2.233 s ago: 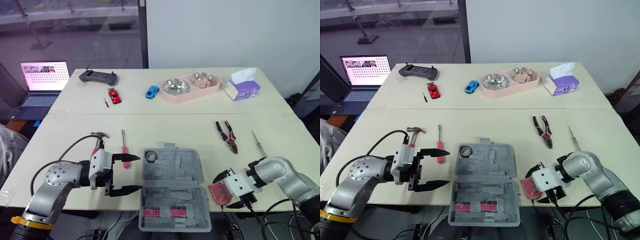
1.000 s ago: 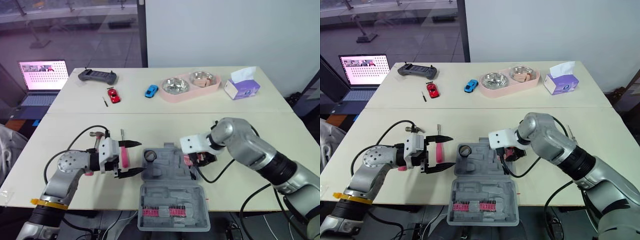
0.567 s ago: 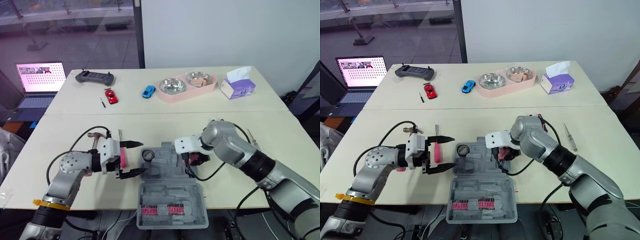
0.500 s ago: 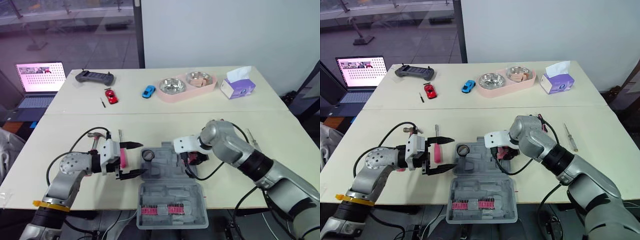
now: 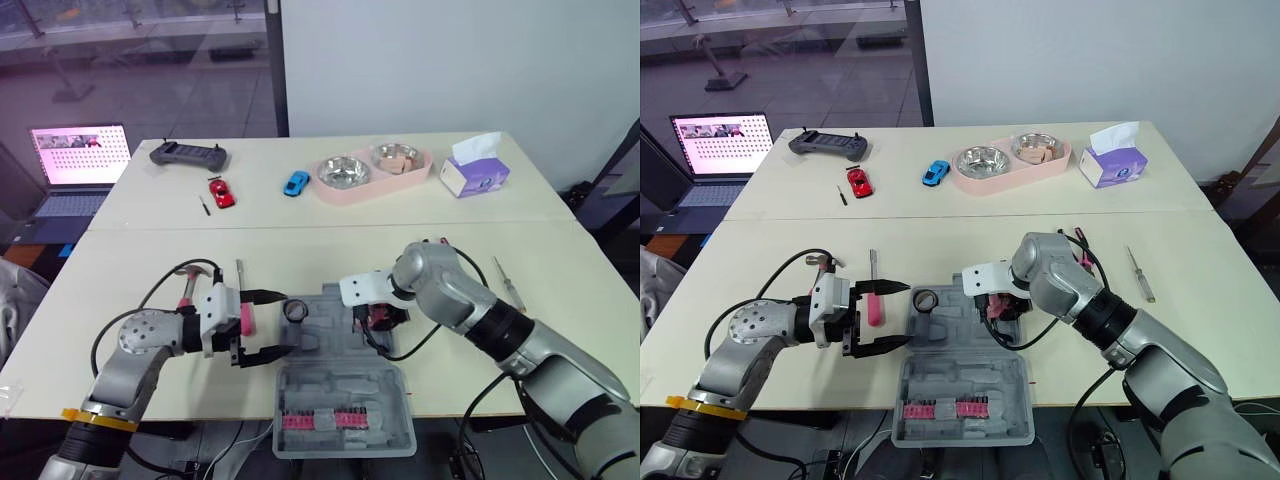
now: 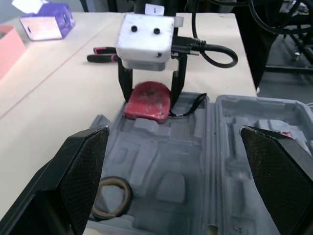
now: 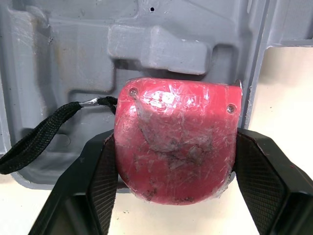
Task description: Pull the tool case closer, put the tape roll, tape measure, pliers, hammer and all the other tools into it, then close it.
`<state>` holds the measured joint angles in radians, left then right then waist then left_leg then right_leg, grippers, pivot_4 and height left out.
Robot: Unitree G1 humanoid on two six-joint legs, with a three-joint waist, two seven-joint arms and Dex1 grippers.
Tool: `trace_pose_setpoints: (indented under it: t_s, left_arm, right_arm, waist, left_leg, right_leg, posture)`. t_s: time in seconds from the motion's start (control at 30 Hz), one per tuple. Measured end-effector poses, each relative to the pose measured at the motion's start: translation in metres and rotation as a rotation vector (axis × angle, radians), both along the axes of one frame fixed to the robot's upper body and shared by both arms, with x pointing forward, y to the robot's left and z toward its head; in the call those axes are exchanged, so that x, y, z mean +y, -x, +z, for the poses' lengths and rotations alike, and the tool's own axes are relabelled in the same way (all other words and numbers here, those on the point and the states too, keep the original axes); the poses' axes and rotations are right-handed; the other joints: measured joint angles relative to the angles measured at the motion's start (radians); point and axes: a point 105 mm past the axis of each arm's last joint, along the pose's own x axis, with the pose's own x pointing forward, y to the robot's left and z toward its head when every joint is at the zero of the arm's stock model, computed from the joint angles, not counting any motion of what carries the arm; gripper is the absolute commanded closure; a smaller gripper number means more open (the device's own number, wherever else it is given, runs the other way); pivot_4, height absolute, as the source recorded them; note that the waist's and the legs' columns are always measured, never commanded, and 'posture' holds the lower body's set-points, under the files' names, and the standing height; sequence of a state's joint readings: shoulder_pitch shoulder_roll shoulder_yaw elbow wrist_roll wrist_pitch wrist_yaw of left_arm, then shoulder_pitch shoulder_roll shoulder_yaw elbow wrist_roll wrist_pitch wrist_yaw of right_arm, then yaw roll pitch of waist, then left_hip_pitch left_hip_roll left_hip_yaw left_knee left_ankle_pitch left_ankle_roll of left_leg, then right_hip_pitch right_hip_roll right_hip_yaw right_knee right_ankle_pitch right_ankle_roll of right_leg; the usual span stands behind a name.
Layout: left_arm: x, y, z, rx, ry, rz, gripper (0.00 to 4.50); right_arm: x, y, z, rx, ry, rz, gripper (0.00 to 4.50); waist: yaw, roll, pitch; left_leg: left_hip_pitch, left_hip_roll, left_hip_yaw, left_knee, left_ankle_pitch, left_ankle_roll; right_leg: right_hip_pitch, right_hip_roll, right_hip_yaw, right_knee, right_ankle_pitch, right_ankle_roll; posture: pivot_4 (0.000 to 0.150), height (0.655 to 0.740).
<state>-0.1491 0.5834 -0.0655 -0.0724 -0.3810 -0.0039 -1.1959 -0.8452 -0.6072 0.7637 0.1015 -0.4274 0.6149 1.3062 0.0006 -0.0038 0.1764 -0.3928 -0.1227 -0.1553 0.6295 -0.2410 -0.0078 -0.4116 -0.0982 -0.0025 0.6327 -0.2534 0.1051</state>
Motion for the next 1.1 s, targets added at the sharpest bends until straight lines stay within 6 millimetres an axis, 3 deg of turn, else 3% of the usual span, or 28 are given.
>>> trace_pose_setpoints:
  t_s: [0.13,0.3,0.47,0.57,0.67,1.1]
  left_arm:
    - [0.000,0.001,-0.001,0.012,-0.005,-0.002,0.00]
    - [0.001,0.005,-0.005,0.036,-0.012,-0.009,0.00]
    - [0.003,0.007,-0.007,0.043,-0.015,-0.018,0.00]
    - [0.003,0.008,-0.008,0.045,-0.016,-0.023,0.00]
    - [0.003,0.008,-0.008,0.046,-0.016,-0.026,0.00]
    - [0.006,0.007,-0.009,0.049,-0.011,0.005,0.00]
  right_arm:
    - [0.000,-0.001,0.002,-0.009,-0.009,-0.022,0.07]
    - [0.003,0.001,0.022,-0.042,-0.071,-0.036,0.07]
    - [-0.010,0.009,0.041,-0.058,-0.153,-0.073,0.07]
    - [-0.013,0.014,0.037,-0.029,-0.199,-0.107,0.90]
    - [-0.016,0.016,0.033,-0.016,-0.257,-0.133,2.20]
    - [-0.024,0.022,0.006,-0.065,-0.657,-0.191,2.20]
  waist:
    - [-0.006,0.000,0.000]
    - [-0.012,0.000,0.000]
    - [-0.010,0.000,0.000]
    - [-0.012,0.000,0.000]
    - [-0.012,0.000,0.000]
    - [-0.013,0.000,0.000]
  left_leg:
    - [0.000,0.000,0.000,0.000,0.000,0.000]
    - [0.000,0.000,0.000,-0.001,0.000,0.000]
    - [0.000,0.000,0.000,0.000,0.000,0.000]
    - [0.000,0.000,0.000,0.000,0.000,0.000]
    - [0.000,0.000,0.000,-0.001,0.000,0.000]
    - [0.001,0.000,0.000,0.000,0.000,0.000]
  right_leg:
    - [0.000,0.000,0.000,0.000,0.000,0.000]
    - [0.000,0.000,0.000,0.000,0.000,0.000]
    - [0.000,0.000,0.000,0.000,0.000,0.000]
    - [0.000,-0.001,0.000,0.000,0.000,0.000]
    - [0.000,0.000,0.001,0.000,0.000,0.000]
    - [0.001,0.000,0.002,0.000,0.000,0.000]
  posture:
    - [0.150,0.7400]
    - [0.150,0.7400]
    - [0.150,0.7400]
    - [0.150,0.7400]
    - [0.150,0.7400]
    - [0.150,0.7400]
